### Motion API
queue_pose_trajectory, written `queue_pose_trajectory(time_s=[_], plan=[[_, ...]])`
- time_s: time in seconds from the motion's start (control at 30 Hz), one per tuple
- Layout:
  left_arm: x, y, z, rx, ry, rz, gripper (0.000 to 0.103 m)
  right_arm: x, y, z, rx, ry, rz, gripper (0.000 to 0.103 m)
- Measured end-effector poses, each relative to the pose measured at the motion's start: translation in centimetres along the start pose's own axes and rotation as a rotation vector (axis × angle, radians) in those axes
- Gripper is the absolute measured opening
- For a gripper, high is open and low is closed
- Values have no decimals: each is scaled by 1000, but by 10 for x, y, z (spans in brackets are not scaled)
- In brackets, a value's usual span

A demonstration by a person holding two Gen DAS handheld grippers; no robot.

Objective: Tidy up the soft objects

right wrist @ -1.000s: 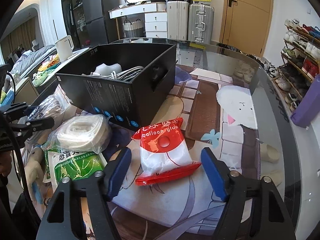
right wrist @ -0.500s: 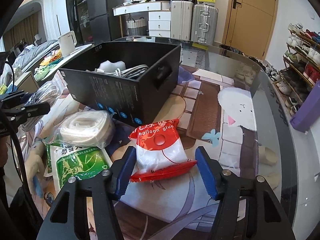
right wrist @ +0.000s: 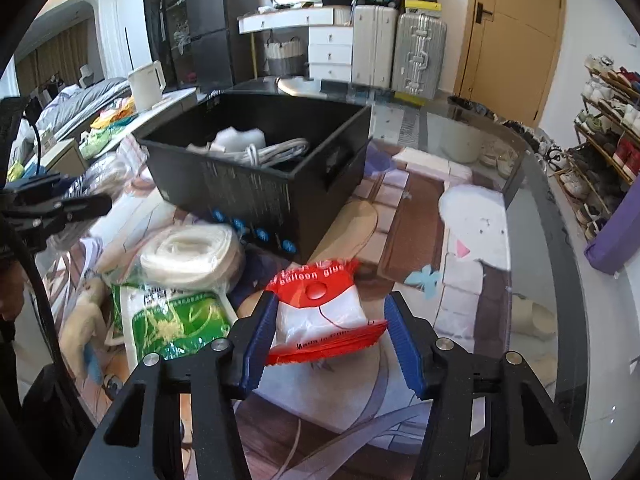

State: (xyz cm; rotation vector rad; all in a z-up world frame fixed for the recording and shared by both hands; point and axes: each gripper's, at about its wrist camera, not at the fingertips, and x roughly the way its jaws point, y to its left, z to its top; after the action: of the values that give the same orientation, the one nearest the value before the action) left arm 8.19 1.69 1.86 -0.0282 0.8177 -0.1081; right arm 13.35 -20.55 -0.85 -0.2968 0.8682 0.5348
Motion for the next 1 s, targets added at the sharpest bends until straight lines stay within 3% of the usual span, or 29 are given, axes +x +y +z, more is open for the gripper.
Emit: queue_pose_trajectory(time_s=[0.43,0.67,1.0], plan=[[0,-2,0,-5,-1,-3,47,10,4,-4,-19,11,23,53],[-6,-1,3,-27,-29,-24,47,3,7,-2,-28,-6,42,47],[-15,4,6,-44,-72,-38,47,-19,5,4,-25,-57,39,47]])
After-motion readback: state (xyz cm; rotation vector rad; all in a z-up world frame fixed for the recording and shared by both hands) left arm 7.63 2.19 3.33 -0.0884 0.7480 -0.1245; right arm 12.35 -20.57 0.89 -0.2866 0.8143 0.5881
